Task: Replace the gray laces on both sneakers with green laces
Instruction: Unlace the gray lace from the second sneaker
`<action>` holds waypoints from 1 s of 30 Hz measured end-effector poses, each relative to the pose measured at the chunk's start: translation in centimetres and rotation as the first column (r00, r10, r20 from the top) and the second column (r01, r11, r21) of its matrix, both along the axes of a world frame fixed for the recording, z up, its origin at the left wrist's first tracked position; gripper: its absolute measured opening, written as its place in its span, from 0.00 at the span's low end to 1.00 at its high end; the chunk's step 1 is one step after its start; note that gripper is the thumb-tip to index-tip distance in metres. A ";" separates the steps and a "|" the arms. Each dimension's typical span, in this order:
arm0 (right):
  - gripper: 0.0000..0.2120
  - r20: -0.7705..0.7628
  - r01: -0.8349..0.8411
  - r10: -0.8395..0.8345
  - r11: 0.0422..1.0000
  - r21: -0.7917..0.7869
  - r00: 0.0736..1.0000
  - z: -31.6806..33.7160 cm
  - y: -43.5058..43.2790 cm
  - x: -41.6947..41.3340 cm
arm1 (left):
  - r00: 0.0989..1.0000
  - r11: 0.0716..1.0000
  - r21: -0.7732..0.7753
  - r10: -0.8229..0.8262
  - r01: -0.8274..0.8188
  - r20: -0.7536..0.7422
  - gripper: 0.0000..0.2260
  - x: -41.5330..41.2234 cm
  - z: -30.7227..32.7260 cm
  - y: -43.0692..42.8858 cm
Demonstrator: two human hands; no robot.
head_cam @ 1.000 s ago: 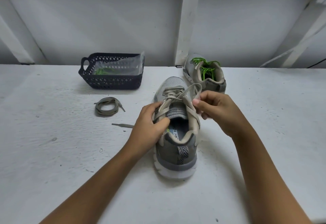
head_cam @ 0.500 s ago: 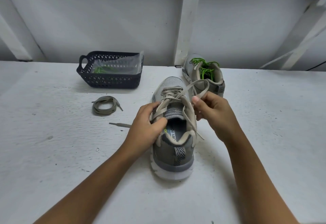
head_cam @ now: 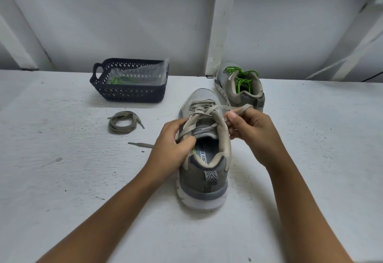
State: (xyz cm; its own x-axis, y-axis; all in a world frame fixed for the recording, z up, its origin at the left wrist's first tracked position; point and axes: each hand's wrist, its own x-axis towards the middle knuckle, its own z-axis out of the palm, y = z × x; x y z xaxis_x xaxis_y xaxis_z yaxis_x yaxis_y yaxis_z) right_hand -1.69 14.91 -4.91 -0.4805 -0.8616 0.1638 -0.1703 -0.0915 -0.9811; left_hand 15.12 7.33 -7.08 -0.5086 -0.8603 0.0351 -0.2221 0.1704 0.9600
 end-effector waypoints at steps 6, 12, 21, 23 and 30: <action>0.12 0.238 0.285 -0.254 0.953 -0.102 0.937 0.6 0.2 -0.9 | 1.000 1.000 -0.010 -0.011 0.011 0.002 0.27 -0.1 0.1 0.1; 0.33 -0.230 0.372 -0.342 0.923 0.101 0.911 -0.3 0.0 0.0 | 0.999 0.996 -0.089 0.006 -0.009 -0.033 0.26 0.4 0.1 0.0; 0.13 -0.441 0.129 -0.139 0.990 -0.053 0.887 -1.5 -0.4 1.2 | 0.984 0.998 -0.018 -0.062 0.060 -0.166 0.09 0.2 1.8 -2.2; 0.12 -0.449 0.120 -0.135 0.991 -0.063 0.883 -1.6 -0.4 1.2 | 0.991 0.998 -0.034 -0.060 0.056 -0.119 0.10 0.0 2.4 -2.8; 0.09 -0.403 0.102 -0.142 0.988 -0.118 0.904 -2.1 -0.5 1.4 | 0.994 0.987 0.117 -0.111 0.113 -0.024 0.11 -1.7 5.1 -5.6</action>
